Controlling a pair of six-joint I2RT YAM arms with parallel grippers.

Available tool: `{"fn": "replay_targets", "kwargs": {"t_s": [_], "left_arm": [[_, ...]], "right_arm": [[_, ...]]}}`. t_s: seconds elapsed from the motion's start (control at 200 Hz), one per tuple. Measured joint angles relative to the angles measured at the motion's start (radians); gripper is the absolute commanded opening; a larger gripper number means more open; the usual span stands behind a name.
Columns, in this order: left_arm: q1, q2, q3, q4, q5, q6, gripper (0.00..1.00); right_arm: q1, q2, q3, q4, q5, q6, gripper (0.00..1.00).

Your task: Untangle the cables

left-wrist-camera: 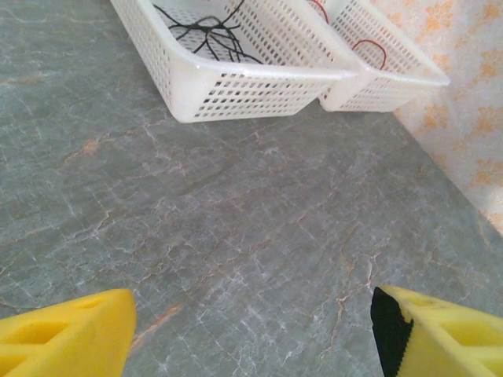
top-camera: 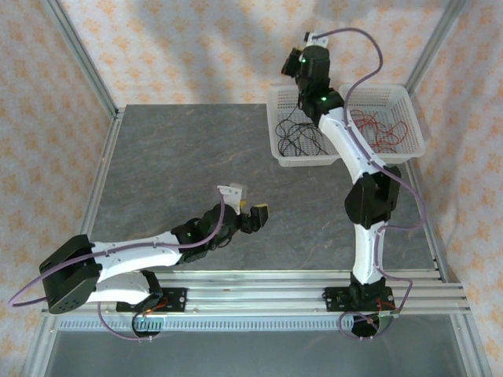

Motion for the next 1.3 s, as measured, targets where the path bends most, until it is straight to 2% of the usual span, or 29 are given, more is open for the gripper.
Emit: {"fn": "replay_targets", "kwargs": {"t_s": [0.365, 0.671, 0.711, 0.771, 0.986, 1.091, 1.171, 1.231, 1.301], "left_arm": [[0.0, -0.031, 0.0, -0.031, -0.035, 0.001, 0.8], [0.0, -0.031, 0.004, -0.081, -0.077, 0.001, 0.8], [0.0, -0.031, 0.007, -0.09, -0.086, 0.001, 0.8], [0.0, -0.034, 0.008, -0.101, -0.101, 0.001, 0.8], [0.0, -0.068, 0.019, -0.133, -0.153, 0.003, 0.85], [0.0, -0.076, 0.034, -0.154, -0.181, 0.013, 0.96], [0.0, -0.077, 0.047, -0.169, -0.21, 0.028, 0.99], [0.0, -0.081, 0.052, -0.177, -0.236, 0.033, 0.99], [0.001, -0.093, 0.053, -0.184, -0.267, 0.044, 0.99]], "right_arm": [[-0.008, 0.093, -0.044, -0.259, 0.001, 0.092, 0.0], [-0.041, 0.227, -0.043, -0.461, -0.113, 0.142, 0.0], [-0.046, 0.243, -0.043, -0.482, -0.128, 0.145, 0.03], [-0.05, 0.258, -0.043, -0.505, -0.143, 0.146, 0.09], [-0.051, 0.264, -0.029, -0.548, -0.16, 0.142, 0.44], [-0.051, 0.264, -0.014, -0.559, -0.159, 0.137, 0.62], [-0.051, 0.257, -0.013, -0.564, -0.156, 0.137, 0.79], [-0.051, 0.247, -0.015, -0.571, -0.155, 0.122, 0.99], [-0.051, 0.215, -0.03, -0.573, -0.148, 0.116, 1.0]]}}
